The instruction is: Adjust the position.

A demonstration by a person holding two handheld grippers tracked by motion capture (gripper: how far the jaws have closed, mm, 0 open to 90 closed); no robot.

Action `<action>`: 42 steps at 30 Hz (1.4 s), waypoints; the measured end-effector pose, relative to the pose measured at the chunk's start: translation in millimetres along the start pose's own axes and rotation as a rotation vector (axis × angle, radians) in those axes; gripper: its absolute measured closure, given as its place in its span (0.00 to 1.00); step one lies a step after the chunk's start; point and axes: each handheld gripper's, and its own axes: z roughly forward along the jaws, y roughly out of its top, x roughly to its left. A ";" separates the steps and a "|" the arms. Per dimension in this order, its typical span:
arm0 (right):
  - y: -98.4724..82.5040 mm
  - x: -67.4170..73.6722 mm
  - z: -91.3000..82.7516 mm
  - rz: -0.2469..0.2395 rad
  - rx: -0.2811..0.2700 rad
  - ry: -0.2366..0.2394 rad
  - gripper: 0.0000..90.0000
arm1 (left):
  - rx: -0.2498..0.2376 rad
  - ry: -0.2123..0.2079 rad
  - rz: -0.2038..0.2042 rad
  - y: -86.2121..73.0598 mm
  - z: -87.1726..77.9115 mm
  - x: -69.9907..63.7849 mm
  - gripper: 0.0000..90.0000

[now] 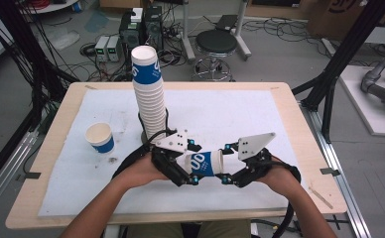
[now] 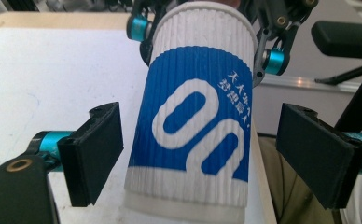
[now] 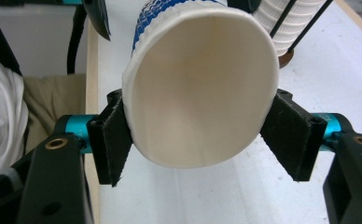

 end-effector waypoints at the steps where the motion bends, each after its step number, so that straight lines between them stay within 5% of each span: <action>1: 2.8 -0.4 0.7 -0.009 0.014 -0.003 0.33 | 0.016 0.001 -0.003 0.6 1.1 0.3 0.17; 12: 25.0 2.4 7.1 -0.085 0.161 -0.002 0.33 | 0.133 0.003 -0.006 1.0 10.6 2.5 0.19; 27: 31.5 7.3 17.0 -0.122 0.261 0.010 0.33 | 0.255 -0.044 -0.026 -0.2 24.7 3.0 0.28; 37: 39.3 12.9 23.1 -0.145 0.369 0.017 0.33 | 0.282 -0.073 -0.024 -2.6 33.4 1.8 0.31; 42: 38.8 12.6 23.3 -0.137 0.377 0.025 0.32 | 0.265 -0.082 -0.019 -5.3 34.2 1.7 0.32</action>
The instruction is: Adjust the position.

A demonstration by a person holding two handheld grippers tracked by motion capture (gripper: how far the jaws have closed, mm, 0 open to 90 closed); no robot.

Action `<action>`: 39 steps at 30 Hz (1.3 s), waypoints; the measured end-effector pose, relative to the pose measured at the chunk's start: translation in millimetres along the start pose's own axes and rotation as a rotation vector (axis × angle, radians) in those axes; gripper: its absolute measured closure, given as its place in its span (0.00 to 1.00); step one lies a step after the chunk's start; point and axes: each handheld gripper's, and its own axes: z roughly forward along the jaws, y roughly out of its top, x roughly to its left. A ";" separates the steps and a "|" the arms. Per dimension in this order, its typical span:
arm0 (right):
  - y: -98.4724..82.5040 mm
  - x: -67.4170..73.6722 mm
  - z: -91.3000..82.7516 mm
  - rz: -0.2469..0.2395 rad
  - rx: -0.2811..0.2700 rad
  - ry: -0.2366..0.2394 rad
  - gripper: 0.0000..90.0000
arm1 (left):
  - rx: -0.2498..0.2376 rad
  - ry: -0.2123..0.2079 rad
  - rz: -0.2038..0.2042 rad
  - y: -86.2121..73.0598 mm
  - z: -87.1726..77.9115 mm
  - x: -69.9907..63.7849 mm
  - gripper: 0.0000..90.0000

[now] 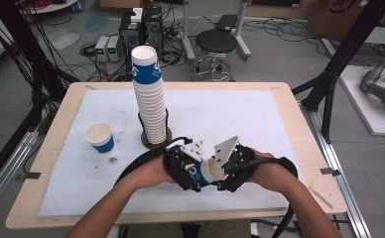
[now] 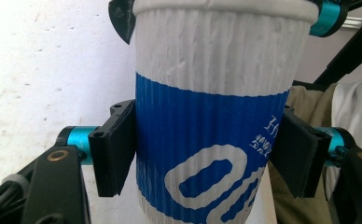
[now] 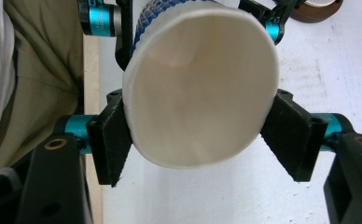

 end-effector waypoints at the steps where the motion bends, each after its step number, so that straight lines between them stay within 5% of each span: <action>1: -0.3 -0.5 0.1 0.002 -0.003 0.003 0.31 | -0.008 0.001 0.002 -0.7 0.0 0.2 0.32; 4: -2.5 -0.6 0.0 0.012 -0.043 -0.005 0.26 | -0.045 -0.003 -0.005 -3.3 -0.8 0.5 0.31; 11: -10.4 -4.1 -12.7 0.080 -0.247 -0.008 0.23 | -0.132 0.006 -0.051 -14.8 -1.1 4.7 0.31; 20: -33.1 -8.4 -37.7 0.214 -0.476 -0.116 0.23 | -0.233 0.056 -0.114 -29.8 -0.8 10.2 0.30; 31: -86.6 -8.9 -37.4 0.466 -0.523 -0.268 0.23 | -0.345 0.153 -0.169 -43.6 -0.6 14.3 0.30; 39: -117.7 -4.0 -27.3 0.561 -0.527 -0.347 0.23 | -0.453 0.207 -0.192 -54.7 -3.2 15.6 0.29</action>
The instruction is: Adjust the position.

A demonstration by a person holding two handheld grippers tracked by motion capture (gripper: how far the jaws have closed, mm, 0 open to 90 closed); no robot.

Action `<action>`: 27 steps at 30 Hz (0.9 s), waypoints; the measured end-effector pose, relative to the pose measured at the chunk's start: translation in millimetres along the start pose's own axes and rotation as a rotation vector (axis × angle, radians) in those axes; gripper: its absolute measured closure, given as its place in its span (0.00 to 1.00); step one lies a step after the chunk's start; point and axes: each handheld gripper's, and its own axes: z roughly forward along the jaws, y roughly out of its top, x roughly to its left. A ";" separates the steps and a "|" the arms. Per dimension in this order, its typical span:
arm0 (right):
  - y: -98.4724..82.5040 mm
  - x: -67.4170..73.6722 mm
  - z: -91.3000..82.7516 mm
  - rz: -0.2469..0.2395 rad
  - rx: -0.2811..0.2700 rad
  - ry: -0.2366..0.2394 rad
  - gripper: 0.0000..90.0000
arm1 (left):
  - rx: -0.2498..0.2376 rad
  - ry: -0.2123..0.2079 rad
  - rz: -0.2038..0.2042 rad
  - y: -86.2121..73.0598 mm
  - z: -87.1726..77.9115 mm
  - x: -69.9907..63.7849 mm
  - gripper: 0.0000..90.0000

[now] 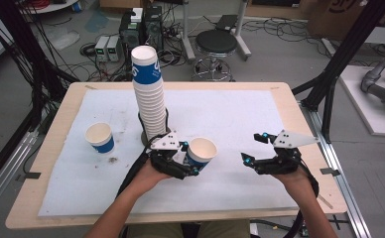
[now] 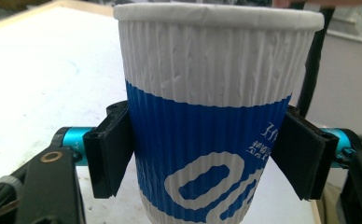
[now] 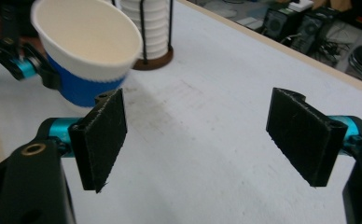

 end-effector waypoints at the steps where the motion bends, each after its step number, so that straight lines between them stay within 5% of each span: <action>1: -4.0 -1.6 -0.3 0.011 0.000 -0.012 0.23 | -0.015 0.002 -0.006 -1.4 -1.2 0.9 0.29; 7: -24.8 -6.5 -1.6 0.063 -0.008 -0.063 0.23 | -0.069 0.020 -0.007 -7.4 -5.0 2.1 0.29; 27: -39.3 -9.9 -6.8 0.077 -0.064 -0.140 0.23 | -0.256 0.056 0.000 -12.4 -16.6 4.7 0.29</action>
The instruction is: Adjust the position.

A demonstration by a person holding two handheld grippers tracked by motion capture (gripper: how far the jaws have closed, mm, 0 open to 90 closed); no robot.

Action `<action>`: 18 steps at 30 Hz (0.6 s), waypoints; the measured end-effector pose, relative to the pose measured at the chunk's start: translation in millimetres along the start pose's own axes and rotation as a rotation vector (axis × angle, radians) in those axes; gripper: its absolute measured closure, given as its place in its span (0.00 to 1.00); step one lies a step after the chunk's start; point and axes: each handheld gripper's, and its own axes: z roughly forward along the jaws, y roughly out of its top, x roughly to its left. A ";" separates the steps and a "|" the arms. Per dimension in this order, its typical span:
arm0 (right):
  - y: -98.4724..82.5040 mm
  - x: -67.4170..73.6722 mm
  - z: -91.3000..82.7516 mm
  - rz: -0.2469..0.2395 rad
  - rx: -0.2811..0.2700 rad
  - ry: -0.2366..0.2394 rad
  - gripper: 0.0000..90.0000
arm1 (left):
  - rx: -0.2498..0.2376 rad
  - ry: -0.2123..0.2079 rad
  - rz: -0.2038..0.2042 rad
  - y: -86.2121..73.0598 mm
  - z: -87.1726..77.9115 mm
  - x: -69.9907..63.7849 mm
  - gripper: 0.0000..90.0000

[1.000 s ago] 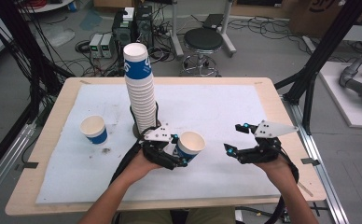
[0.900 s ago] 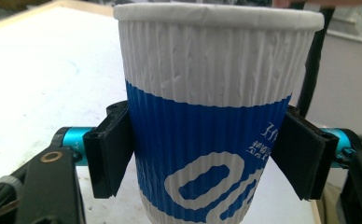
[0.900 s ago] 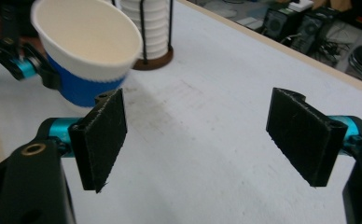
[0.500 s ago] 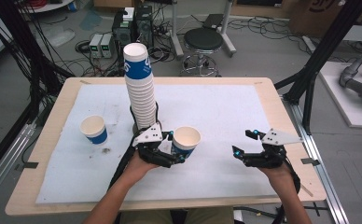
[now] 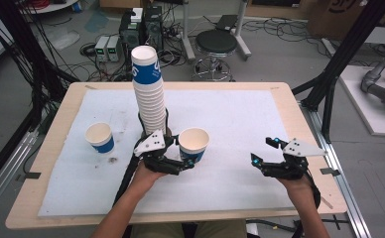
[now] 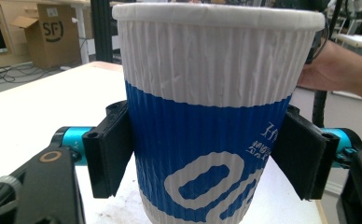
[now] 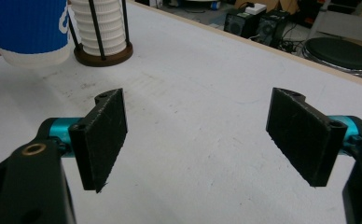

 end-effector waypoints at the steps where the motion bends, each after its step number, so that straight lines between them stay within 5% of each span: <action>1: -0.3 -0.3 0.1 -0.001 -0.004 -0.002 0.23 | -0.005 0.002 0.000 -0.3 -1.0 0.1 0.29; 18: -2.4 -0.4 -3.0 0.006 -0.026 -0.012 0.23 | -0.061 0.020 0.018 0.2 -5.7 1.5 0.29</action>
